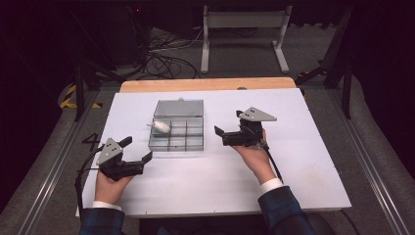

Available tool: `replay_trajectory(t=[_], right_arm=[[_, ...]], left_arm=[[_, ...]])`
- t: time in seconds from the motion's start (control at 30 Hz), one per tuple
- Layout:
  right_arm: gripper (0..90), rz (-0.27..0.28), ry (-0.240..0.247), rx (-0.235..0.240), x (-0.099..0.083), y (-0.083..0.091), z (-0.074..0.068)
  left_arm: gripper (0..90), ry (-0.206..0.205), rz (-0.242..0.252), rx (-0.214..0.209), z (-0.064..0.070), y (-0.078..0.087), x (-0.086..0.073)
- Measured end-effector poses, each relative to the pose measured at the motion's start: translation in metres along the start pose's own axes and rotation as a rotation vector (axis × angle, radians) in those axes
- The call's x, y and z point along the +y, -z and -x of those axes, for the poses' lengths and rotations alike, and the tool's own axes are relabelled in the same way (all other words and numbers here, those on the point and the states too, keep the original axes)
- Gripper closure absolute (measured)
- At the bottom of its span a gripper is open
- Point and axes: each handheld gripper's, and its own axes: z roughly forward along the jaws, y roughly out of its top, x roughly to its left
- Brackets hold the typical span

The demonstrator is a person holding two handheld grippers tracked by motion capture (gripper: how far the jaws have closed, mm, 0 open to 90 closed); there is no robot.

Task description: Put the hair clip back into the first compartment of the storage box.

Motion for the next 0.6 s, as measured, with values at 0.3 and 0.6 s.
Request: replay_trajectory(t=[0.3, 0.6], right_arm=[[0.4, 0.020, -0.011, -0.009, -0.005, 0.016, 0.007], [0.4, 0.048, -0.029, -0.030, -0.012, 0.033, 0.019]], left_arm=[[7.0, 0.010, 0.011, 0.003, -0.002, 0.003, -0.001], [7.0, 0.015, 0.013, 0.004, -0.001, 0.003, -0.001]])
